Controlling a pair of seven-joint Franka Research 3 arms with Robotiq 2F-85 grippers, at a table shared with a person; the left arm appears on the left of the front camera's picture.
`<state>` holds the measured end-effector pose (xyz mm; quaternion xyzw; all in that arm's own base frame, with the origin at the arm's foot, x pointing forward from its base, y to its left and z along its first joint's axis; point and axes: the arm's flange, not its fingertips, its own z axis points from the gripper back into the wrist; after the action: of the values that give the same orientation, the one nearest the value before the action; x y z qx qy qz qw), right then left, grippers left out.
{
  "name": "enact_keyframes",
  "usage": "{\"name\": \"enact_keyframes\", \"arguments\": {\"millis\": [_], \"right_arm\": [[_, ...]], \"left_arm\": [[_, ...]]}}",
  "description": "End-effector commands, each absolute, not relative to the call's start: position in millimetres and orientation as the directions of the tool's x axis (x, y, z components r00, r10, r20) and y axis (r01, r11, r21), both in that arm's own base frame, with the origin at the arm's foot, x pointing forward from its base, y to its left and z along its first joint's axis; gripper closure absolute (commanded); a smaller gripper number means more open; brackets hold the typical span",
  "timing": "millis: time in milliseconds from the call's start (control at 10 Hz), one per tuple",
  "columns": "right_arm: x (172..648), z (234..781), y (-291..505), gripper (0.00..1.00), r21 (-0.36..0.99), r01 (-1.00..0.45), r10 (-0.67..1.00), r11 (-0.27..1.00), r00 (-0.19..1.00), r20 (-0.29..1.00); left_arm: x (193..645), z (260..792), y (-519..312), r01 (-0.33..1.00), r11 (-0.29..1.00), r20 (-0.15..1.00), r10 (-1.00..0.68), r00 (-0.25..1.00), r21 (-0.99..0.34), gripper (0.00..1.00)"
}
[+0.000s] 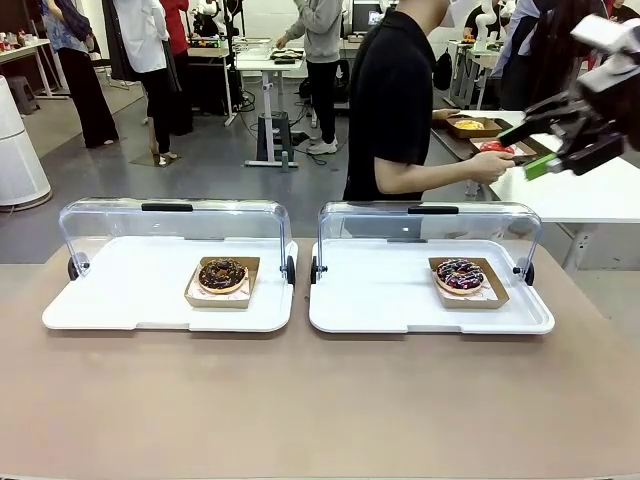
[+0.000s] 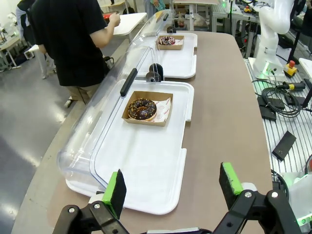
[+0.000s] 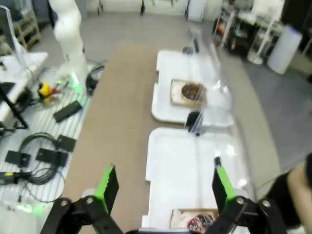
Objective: Provide the desired donut to the person.
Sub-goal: Place the picked Paper togo box onto the Handle tray extended by the person.
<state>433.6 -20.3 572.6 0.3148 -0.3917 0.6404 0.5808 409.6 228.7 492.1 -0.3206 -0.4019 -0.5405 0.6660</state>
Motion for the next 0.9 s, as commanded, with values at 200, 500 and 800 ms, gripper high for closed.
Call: {"name": "enact_keyframes", "arguments": {"millis": [200,500,800], "right_arm": [[397,572,-68,0.00,-0.013,-0.989,0.418,0.144,0.049,0.907],[405,580,-58,0.00,-0.146,-0.989,0.416,0.001,-0.132,0.900],[380,553,-158,0.00,-0.164,-0.983,0.418,0.086,-0.114,0.901]], "left_arm": [[407,493,228,0.978,0.208,0.882,-0.463,0.086,0.013,0.00],[407,493,228,0.978,0.208,0.882,-0.463,0.086,0.013,0.00],[407,493,228,0.978,0.208,0.882,-0.463,0.086,0.013,0.00]]}}
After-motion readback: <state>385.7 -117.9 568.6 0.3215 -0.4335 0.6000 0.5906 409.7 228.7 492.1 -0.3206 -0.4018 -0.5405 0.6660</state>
